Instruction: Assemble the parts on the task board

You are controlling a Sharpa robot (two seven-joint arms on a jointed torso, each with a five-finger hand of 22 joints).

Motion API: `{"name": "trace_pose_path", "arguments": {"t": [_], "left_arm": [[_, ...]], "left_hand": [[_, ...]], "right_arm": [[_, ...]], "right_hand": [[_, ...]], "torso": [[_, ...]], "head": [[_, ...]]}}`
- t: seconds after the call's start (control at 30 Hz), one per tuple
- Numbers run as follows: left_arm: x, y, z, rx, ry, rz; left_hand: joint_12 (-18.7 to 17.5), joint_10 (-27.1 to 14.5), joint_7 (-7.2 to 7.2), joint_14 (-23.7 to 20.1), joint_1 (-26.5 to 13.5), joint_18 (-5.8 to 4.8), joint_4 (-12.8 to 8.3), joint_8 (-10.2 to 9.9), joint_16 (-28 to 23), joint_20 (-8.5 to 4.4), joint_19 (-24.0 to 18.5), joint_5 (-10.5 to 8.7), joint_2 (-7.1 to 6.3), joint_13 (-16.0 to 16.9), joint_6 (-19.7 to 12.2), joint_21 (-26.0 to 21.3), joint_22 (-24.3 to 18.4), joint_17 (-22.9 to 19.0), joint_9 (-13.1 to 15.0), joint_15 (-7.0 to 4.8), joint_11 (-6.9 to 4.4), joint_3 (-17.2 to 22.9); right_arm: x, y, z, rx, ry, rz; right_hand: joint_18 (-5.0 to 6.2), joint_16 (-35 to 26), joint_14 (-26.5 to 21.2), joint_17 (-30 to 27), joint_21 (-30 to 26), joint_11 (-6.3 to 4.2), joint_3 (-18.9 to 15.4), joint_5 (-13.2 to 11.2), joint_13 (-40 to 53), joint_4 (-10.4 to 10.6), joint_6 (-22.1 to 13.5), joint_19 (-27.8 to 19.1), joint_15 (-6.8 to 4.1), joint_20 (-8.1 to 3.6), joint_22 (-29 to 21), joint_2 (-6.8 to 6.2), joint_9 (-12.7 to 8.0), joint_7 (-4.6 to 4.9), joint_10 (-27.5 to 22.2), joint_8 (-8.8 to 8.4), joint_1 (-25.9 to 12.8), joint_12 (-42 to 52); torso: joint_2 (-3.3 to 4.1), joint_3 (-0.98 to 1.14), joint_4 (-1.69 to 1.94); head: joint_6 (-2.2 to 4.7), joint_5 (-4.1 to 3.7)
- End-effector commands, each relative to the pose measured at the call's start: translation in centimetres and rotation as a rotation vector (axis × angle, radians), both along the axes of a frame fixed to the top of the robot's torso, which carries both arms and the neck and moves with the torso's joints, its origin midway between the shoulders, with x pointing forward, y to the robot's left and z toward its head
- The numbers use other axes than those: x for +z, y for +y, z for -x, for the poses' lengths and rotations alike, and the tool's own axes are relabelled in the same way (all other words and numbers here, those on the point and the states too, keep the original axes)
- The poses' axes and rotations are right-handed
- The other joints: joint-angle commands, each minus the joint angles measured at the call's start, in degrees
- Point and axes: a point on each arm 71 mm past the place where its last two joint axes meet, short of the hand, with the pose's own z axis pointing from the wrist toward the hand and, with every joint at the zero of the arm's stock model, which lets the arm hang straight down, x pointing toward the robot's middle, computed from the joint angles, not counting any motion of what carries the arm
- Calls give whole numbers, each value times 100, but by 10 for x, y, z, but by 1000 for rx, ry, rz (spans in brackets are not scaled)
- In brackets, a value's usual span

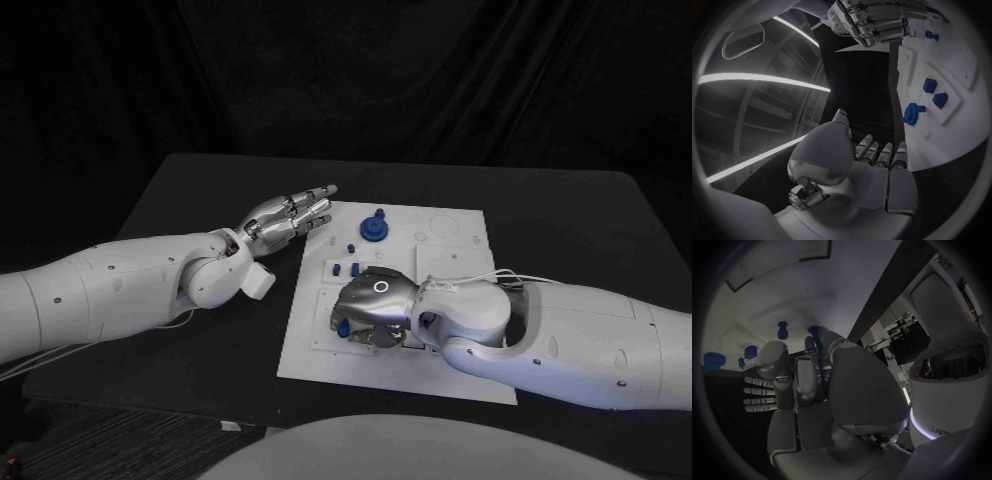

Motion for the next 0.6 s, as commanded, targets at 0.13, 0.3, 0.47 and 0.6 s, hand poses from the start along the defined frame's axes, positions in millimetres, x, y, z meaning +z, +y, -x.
{"name": "trace_pose_path", "arguments": {"t": [0.13, 0.3, 0.47, 0.6], "left_arm": [[0, -2, 1, -12, 5, 15], [0, -2, 1, -13, 7, 15], [-1, -1, 1, -12, 8, 14], [-1, 1, 1, -8, 6, 14]], "left_hand": [[-19, 2, 59, 8, 72, -109, -7, 30, -21, 49, 5, 51, 17, 0, 20, -5, 8, -5, 10, 37, 43, -39], [-18, 3, 70, 8, 90, -109, -12, 32, -21, 52, 5, 73, 24, 0, 31, -5, 9, -5, 12, 40, 56, -45], [-18, 3, 76, 8, 99, -109, -14, 33, -21, 53, 6, 81, 28, 0, 34, -5, 10, -5, 12, 41, 66, -49], [-16, 4, 86, 8, 109, -108, -16, 35, -21, 55, 6, 89, 32, 1, 46, -4, 11, -5, 14, 44, 78, -53]], "right_arm": [[-3, -4, -4, -58, -8, 14], [1, -6, -4, -58, -26, -44], [11, -15, -2, -58, -61, -156], [27, -30, -5, -87, -59, -263]], "right_hand": [[32, -197, 15, -220, -397, 142, -399, -48, 10, -76, -1871, -138, 31, 98, 627, -90, -152, -470, -1228, -39, -71, 26], [32, -182, 7, -211, -415, 164, -855, -56, 22, 114, -2930, -146, -29, 63, 626, -114, -204, -704, -1568, -76, 56, 98], [21, -124, 46, -154, -334, 152, -1149, -58, 24, 776, -3326, -97, -55, 25, 646, -315, -223, -857, -1780, -98, 387, 267], [10, -99, 60, -126, -265, 142, -1168, -76, 28, 898, -3179, -74, -61, 20, 662, -305, -204, -866, -1778, -72, 400, 330]], "torso": [[1, 1, 1], [2, 0, 2], [1, 0, -1], [0, 1, -1]], "head": [[-1, 1], [-1, -13], [-1, -12], [-1, -19]]}}
